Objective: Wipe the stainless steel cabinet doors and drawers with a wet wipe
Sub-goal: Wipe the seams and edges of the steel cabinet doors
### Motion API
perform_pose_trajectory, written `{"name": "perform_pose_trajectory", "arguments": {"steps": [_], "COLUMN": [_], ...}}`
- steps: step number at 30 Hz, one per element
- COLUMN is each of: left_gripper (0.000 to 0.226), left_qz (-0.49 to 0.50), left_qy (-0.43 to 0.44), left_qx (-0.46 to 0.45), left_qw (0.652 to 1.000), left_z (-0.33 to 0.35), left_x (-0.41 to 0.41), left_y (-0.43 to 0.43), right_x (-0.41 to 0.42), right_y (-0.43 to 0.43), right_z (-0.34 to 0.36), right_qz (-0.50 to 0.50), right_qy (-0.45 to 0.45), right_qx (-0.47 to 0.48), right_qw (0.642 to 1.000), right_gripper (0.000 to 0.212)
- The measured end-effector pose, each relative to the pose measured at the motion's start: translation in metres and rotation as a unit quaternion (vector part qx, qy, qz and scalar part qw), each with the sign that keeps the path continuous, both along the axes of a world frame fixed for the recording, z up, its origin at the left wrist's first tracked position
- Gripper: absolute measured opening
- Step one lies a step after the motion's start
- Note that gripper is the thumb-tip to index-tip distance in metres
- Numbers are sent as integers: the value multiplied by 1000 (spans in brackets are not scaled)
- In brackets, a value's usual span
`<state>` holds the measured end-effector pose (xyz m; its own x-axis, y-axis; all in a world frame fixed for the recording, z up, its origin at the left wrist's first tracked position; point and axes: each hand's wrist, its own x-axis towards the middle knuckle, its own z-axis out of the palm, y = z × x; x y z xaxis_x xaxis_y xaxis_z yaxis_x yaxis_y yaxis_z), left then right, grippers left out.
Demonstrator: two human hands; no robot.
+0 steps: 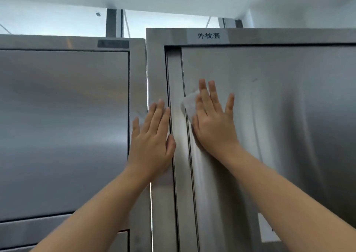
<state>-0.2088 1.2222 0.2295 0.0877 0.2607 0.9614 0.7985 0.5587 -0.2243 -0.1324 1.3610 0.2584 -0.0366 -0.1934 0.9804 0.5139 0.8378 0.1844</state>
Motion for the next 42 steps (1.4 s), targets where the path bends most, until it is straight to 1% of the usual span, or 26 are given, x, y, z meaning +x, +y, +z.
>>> {"name": "perform_pose_trajectory", "arguments": {"steps": [2,4,6,8,10,12,14,19,22,24,29,32,35,38,42], "left_gripper": [63,62,62,62,63,64,66,66,65,64,64,63,61,61,61], "left_qz": [-1,-6,-8,-14,-26,-42,-53,-28,-16,-12,-30,-27,-7,9,26], "left_qy": [23,34,43,48,51,42,24,0,4,11,24,37,64,69,80], "left_qx": [-2,7,18,23,25,28,27,39,32,28,31,44,56,53,58], "left_qw": [1000,999,999,998,998,998,998,999,999,999,999,998,996,996,995], "left_z": [3,2,1,1,1,3,11,42,43,41,38,36,35,34,30], "left_x": [-3,-6,-8,-9,-10,-11,-12,-15,-16,-18,-15,-13,-10,-11,-12], "left_y": [1,1,2,3,4,3,2,6,5,4,4,5,5,4,4], "right_x": [1,0,-2,-3,-2,-3,-5,-9,-8,-10,-16,-17,-22,-23,-22], "right_y": [1,3,5,6,5,5,7,3,-2,-2,2,-2,-12,-20,-21], "right_z": [7,9,8,5,4,5,13,66,92,90,56,69,99,125,122], "right_qz": [-8,14,60,83,89,83,74,74,65,66,49,46,33,33,45], "right_qy": [19,16,-9,-36,-73,-120,-135,-142,-137,-128,-125,-126,-133,-130,-125], "right_qx": [41,56,44,33,19,-21,-43,-91,-108,-104,-89,-93,-91,-109,-104], "right_qw": [999,998,997,995,993,989,987,983,983,984,987,987,986,985,986], "right_gripper": [48,48,53,53,56,62,61,60,59,60,68,67,65,63,63]}}
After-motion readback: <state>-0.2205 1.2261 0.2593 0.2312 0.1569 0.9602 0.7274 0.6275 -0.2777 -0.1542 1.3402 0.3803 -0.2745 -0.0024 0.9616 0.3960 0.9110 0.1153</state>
